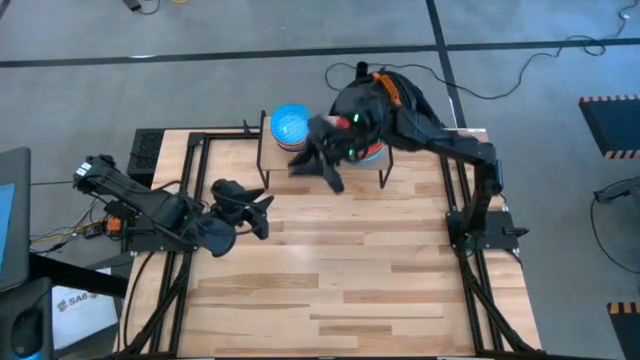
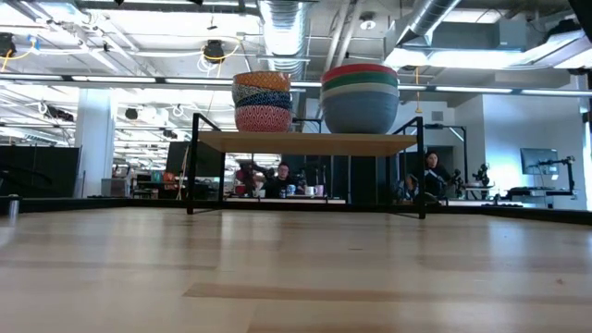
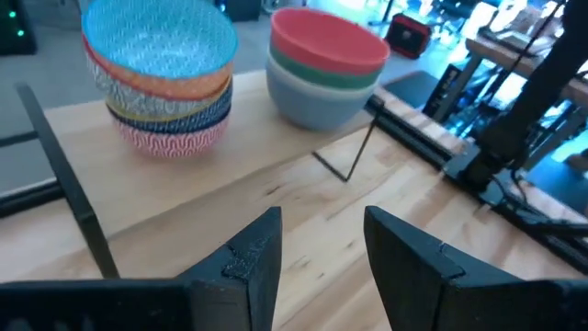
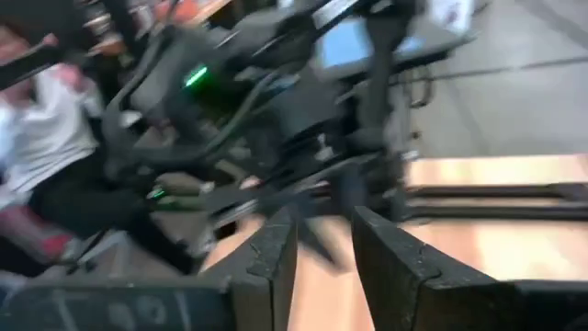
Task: Place and stack bowls onto a shelf
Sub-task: Return to Home Position
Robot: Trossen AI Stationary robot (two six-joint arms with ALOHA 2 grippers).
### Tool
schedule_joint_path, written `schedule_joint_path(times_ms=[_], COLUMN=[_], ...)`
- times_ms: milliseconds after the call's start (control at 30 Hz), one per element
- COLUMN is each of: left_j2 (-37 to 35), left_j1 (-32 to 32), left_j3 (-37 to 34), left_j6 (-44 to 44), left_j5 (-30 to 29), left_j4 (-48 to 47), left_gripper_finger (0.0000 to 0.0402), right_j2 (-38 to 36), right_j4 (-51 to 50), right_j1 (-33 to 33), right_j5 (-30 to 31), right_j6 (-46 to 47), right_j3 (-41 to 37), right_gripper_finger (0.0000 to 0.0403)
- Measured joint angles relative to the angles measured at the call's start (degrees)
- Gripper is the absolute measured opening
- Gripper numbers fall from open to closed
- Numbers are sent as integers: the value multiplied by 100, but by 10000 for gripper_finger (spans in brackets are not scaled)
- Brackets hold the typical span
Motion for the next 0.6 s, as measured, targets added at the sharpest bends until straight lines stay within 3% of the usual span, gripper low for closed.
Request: schedule_joint_path(times_ms=[300,433,600], left_j2=[-337,-355,-351], left_j1=[-239,-314,-464], left_j3=[4,4,-184], left_j6=[518,787,735], left_j5=[-313,-344,-350], left_j4=[277,463,702], left_gripper_finger=[128,93,37], right_j2=[-22,-5,-198], right_j4=[25,-199,474], right_j1=[694,825,976], right_j5=[458,590,590], right_j6=[266,244,517], right_j3=[-2,-88,-1123], right_gripper_finger=[98,77,53])
